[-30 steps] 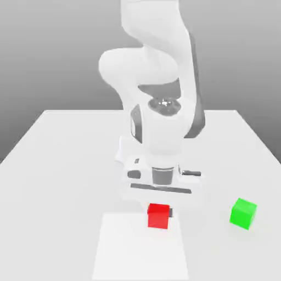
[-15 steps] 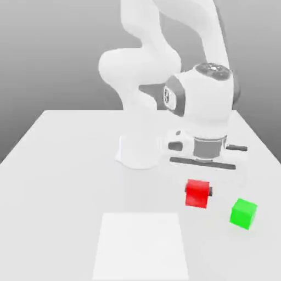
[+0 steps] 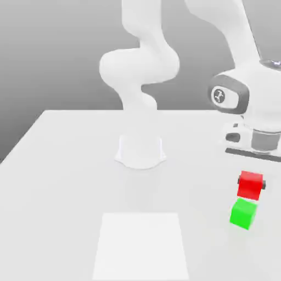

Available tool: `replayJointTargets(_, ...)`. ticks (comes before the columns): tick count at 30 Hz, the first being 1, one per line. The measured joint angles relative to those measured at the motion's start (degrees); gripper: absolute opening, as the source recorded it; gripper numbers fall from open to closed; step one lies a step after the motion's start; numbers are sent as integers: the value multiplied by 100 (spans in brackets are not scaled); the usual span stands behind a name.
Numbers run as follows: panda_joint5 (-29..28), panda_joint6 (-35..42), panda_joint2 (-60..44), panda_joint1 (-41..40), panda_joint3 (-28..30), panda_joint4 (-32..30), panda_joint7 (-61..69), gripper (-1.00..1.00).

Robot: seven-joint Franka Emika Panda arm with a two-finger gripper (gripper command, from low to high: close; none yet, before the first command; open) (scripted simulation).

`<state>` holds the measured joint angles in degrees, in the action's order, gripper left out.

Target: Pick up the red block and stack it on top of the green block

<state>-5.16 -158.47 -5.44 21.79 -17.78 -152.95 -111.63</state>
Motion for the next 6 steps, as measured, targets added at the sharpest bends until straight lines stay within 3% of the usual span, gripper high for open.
replayJointTargets(3, -339, -338, -383, 109, 165, 5, -244, -100)
replayJointTargets(4, -411, -412, -466, 138, 207, 5, -295, 100)
replayJointTargets(6, -411, -412, -466, 138, 207, 5, -295, 100)
